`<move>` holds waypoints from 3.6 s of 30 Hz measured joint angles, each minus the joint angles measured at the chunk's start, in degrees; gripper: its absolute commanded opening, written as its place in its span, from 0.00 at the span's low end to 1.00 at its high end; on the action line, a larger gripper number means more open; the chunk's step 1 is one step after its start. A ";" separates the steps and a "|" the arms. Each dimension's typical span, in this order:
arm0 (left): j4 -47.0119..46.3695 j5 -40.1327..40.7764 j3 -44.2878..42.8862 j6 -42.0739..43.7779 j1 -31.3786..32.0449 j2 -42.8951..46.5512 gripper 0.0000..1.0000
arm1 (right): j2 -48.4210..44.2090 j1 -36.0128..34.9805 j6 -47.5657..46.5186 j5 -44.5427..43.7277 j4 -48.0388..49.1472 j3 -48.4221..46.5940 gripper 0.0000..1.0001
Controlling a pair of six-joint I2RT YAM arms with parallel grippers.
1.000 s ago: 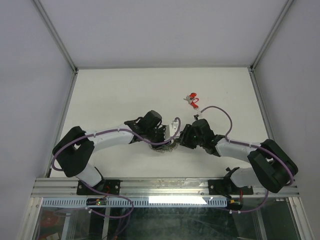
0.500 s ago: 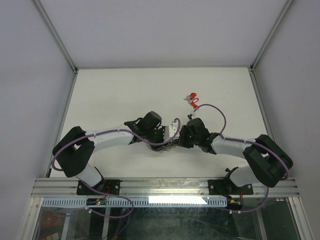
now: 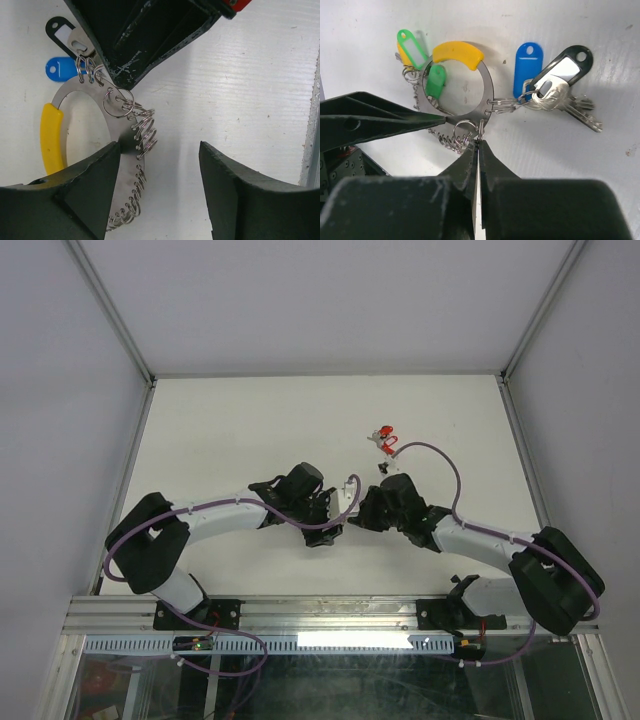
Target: Put the keys on the keyring
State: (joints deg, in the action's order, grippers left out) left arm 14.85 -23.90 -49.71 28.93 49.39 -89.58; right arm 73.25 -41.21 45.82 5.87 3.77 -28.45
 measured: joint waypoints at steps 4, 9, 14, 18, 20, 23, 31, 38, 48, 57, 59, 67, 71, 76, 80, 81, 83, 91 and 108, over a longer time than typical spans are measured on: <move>-0.94 0.31 0.00 0.07 0.00 -0.20 0.66 | -1.11 0.00 -0.98 0.55 -0.02 0.02 0.00; -2.29 3.10 0.00 0.55 0.04 -1.05 0.66 | -1.27 0.00 -1.42 0.85 -0.13 0.00 0.00; -3.04 6.12 0.00 1.73 0.17 -3.02 0.65 | -1.75 0.00 -1.57 1.07 -0.26 0.00 0.00; -3.91 7.39 0.00 2.29 0.20 -3.54 0.61 | -2.27 0.00 -1.73 1.42 -0.26 0.00 0.00; -4.50 7.39 0.00 2.71 0.20 -3.65 0.58 | -2.32 0.00 -1.81 1.64 -0.26 0.00 0.00; -4.98 7.34 0.00 3.32 0.20 -4.00 0.49 | -2.49 0.00 -1.81 2.03 -0.26 0.00 0.00; -5.53 6.86 -0.02 3.89 0.20 -5.05 0.21 | -3.15 -0.04 -1.81 2.03 -0.39 0.00 0.00; -5.73 6.67 -0.17 4.50 0.52 -5.03 0.13 | -5.49 -0.04 -1.90 1.42 -1.60 0.00 0.33; -7.82 6.99 0.39 1.42 0.52 -2.82 0.00 | -21.73 -0.04 -4.44 -6.80 -7.69 0.07 0.49; -17.90 7.98 4.50 -4.00 0.52 10.58 0.00 | -37.97 -0.04 -11.61 -14.45 -9.38 0.17 0.51; -20.24 8.22 4.66 -4.22 0.52 13.53 0.00 | -40.59 -0.04 -14.67 -14.97 -8.04 0.15 0.52; -31.87 6.67 7.82 -0.11 0.52 27.52 0.00 | -42.47 -0.04 -29.97 -11.93 -7.89 -9.03 0.53; -35.34 5.16 7.74 1.60 0.52 32.17 0.00 | -43.04 -0.04 -34.42 -7.48 -6.34 -12.13 0.53; -37.35 2.25 7.06 0.13 0.52 34.80 0.00 | -42.88 -0.04 -37.40 -0.44 -5.66 -14.67 0.52; -40.50 -0.76 6.93 -5.27 0.52 36.15 0.00 | -42.40 -0.04 -38.91 5.40 -5.70 -17.92 0.51; -41.86 -1.70 6.95 -7.06 0.52 36.39 0.00 | -42.38 -0.04 -39.30 6.86 -5.70 -18.60 0.51; -44.98 -3.34 6.97 -10.73 0.52 36.72 0.00 | -42.45 -0.04 -40.17 10.58 -5.22 -19.93 0.50; -54.95 -9.51 9.01 -21.03 0.52 37.18 0.00 | -42.51 -0.04 -42.77 23.58 -0.81 -20.46 0.45; -55.80 -18.40 10.36 -17.79 0.52 37.07 0.00 | -34.73 -0.39 -43.39 27.61 4.61 -22.10 0.45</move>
State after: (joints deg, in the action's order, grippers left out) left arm -40.95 -42.30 -39.35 11.14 49.91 -52.51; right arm 38.52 -41.60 2.44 33.47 8.38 -50.54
